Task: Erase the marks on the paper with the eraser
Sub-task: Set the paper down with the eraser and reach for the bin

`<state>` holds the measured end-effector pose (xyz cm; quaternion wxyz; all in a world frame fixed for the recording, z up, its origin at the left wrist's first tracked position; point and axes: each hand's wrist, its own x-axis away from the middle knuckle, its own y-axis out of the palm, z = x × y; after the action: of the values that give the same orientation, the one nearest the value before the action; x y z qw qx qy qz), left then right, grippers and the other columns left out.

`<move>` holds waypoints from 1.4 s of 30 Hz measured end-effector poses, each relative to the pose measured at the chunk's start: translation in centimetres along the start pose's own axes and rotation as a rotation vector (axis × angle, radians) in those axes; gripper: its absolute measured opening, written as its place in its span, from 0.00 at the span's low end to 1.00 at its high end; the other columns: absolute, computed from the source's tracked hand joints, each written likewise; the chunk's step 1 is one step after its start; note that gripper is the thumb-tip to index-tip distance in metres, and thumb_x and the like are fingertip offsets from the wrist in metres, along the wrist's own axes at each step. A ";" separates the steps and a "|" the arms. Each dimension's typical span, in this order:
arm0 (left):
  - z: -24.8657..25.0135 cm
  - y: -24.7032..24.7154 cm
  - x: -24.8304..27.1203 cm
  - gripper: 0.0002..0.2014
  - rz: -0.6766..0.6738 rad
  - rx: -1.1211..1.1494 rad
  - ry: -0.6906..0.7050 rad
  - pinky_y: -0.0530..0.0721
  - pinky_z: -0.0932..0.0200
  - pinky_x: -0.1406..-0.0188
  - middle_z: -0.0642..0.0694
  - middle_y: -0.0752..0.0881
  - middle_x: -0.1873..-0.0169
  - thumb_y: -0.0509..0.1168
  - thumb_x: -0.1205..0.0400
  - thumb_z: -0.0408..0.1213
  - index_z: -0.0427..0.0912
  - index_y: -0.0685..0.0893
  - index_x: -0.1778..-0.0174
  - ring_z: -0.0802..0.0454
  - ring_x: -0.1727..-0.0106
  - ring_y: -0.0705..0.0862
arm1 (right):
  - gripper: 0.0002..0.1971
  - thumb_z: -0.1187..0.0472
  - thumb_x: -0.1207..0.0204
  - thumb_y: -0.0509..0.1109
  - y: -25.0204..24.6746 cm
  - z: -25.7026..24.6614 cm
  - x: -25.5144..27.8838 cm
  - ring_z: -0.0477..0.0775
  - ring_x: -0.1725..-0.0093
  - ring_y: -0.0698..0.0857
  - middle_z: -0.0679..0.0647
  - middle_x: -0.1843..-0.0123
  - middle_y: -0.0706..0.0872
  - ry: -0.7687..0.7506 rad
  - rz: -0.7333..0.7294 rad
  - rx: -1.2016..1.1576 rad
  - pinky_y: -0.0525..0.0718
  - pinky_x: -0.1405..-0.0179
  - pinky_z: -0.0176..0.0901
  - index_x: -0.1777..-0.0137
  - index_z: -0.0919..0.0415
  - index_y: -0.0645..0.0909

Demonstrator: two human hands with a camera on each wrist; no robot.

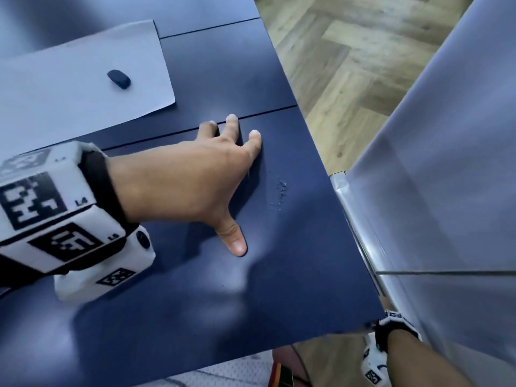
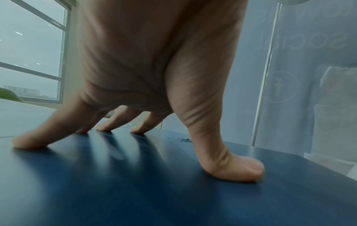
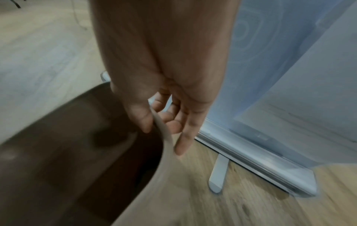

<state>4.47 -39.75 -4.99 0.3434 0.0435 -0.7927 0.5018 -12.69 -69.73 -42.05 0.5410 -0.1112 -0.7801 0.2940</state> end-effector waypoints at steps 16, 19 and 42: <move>-2.0 2.2 2.4 0.73 0.018 0.418 0.191 0.40 0.39 0.17 0.42 0.25 0.19 0.68 0.39 0.75 0.38 0.27 0.18 0.46 0.19 0.25 | 0.13 0.66 0.34 0.74 -14.3 -11.3 12.8 0.53 0.70 0.74 0.54 0.74 0.75 -0.633 0.183 0.181 0.75 0.67 0.51 0.70 0.62 0.71; -2.6 3.7 3.6 0.69 0.044 0.475 0.154 0.32 0.49 0.18 0.43 0.21 0.21 0.41 0.42 0.85 0.37 0.24 0.19 0.49 0.21 0.21 | 0.15 0.60 0.41 0.74 -16.5 -13.0 18.0 0.52 0.73 0.70 0.52 0.77 0.72 -0.714 0.303 0.126 0.74 0.71 0.49 0.70 0.66 0.70; 8.5 -1.3 2.5 0.57 0.223 0.726 0.268 0.36 0.45 0.18 0.36 0.33 0.16 0.34 0.28 0.78 0.34 0.36 0.15 0.42 0.15 0.33 | 0.14 0.69 0.39 0.77 -19.7 -14.2 29.1 0.54 0.75 0.69 0.52 0.80 0.72 -0.769 0.558 0.110 0.72 0.72 0.46 0.72 0.68 0.72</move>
<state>-1.19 -46.76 -4.70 0.3496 0.0097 -0.5120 0.7846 -8.28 -66.46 -4.54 0.1186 -0.1707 -0.8472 0.4889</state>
